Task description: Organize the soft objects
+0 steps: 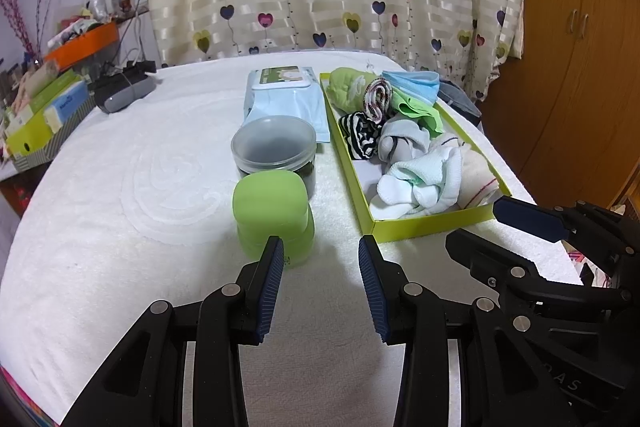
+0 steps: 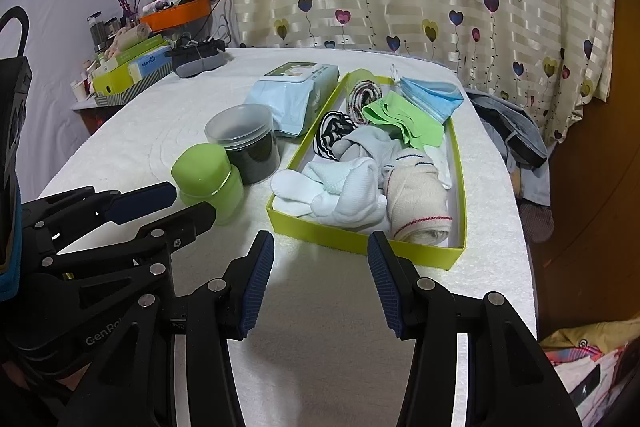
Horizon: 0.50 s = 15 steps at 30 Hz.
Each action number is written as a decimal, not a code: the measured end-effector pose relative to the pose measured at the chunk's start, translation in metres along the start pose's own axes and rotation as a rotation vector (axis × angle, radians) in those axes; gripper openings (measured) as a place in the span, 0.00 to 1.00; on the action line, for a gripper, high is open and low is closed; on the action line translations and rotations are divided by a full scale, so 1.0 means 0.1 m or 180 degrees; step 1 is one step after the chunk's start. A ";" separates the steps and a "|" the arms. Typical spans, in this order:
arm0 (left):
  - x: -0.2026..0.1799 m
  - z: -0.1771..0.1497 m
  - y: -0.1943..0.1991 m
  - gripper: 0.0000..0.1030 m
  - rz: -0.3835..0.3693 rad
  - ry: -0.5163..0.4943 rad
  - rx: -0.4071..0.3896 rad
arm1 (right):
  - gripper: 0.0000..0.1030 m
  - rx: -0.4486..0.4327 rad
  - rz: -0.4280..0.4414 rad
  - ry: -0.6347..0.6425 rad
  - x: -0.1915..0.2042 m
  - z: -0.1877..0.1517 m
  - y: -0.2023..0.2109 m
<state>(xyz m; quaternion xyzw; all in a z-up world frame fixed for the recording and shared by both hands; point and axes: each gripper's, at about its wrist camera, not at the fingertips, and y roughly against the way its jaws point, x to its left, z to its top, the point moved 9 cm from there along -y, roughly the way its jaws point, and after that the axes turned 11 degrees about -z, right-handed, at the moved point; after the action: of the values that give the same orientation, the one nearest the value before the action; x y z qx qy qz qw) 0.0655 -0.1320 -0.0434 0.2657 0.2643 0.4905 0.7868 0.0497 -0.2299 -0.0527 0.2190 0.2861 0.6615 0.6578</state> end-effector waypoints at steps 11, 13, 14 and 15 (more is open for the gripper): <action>0.00 -0.03 -0.01 0.37 -0.0001 -0.0004 0.0013 | 0.48 0.0010 0.0002 -0.0005 0.00 0.00 -0.01; 0.00 -0.02 -0.01 0.37 -0.0002 -0.0007 0.0014 | 0.48 0.0017 0.0000 -0.0005 -0.01 -0.02 -0.03; 0.00 -0.02 -0.01 0.37 -0.0002 -0.0007 0.0014 | 0.48 0.0021 0.0002 -0.0009 -0.02 -0.03 -0.05; 0.00 -0.01 -0.01 0.37 -0.0002 -0.0004 0.0012 | 0.48 0.0025 0.0004 -0.0014 -0.02 -0.04 -0.05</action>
<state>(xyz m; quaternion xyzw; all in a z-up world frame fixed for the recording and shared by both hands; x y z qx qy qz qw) 0.0655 -0.1321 -0.0453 0.2674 0.2649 0.4895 0.7866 0.0514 -0.2323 -0.0588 0.2232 0.2871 0.6602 0.6572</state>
